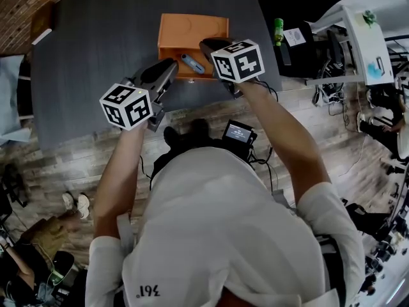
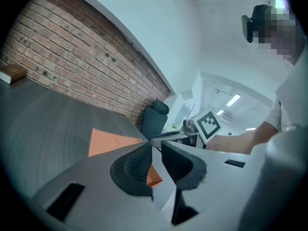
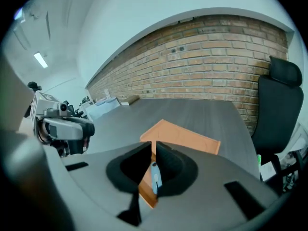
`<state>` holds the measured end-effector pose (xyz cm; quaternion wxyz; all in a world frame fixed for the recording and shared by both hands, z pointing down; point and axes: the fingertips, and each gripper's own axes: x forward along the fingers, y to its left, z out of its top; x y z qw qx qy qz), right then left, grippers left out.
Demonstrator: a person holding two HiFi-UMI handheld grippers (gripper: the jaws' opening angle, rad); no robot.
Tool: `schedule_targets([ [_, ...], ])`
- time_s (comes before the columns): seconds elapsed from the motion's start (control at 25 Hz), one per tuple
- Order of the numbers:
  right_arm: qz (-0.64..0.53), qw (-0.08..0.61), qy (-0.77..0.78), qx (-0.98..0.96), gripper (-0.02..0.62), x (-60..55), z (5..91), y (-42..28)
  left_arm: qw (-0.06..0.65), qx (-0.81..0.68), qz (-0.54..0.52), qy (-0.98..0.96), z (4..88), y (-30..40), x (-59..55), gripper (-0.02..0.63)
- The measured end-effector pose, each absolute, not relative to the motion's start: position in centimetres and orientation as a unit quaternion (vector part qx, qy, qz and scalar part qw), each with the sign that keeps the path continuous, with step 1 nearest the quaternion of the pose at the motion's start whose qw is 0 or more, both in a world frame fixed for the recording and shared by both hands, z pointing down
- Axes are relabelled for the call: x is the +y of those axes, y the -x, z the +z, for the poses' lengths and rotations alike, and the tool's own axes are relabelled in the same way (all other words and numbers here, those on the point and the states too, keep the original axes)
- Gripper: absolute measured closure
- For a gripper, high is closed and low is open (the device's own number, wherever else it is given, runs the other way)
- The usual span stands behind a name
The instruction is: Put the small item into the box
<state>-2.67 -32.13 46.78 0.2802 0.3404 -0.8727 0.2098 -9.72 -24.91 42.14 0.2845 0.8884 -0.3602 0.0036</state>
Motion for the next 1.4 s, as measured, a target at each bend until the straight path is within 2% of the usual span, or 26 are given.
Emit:
schedule_targets([
  [0.48, 0.167, 0.204, -0.365, -0.893, 0.561, -31.1, 39.4, 2.1, 0.239, -0.348, -0.047, -0.905, 35.8, 9.3, -24.1, 0.538],
  [0.8, 0.167, 0.135, -0.386, -0.897, 0.569, -29.3, 35.5, 0.7, 0.233, -0.344, -0.09, -0.905, 32.5, 9.7, -22.3, 0.54],
  [1.4, 0.162, 0.067, -0.384, -0.907, 0.571, -25.9, 30.5, -0.5, 0.223, -0.339, -0.127, -0.905, 28.9, 11.3, -18.8, 0.54],
])
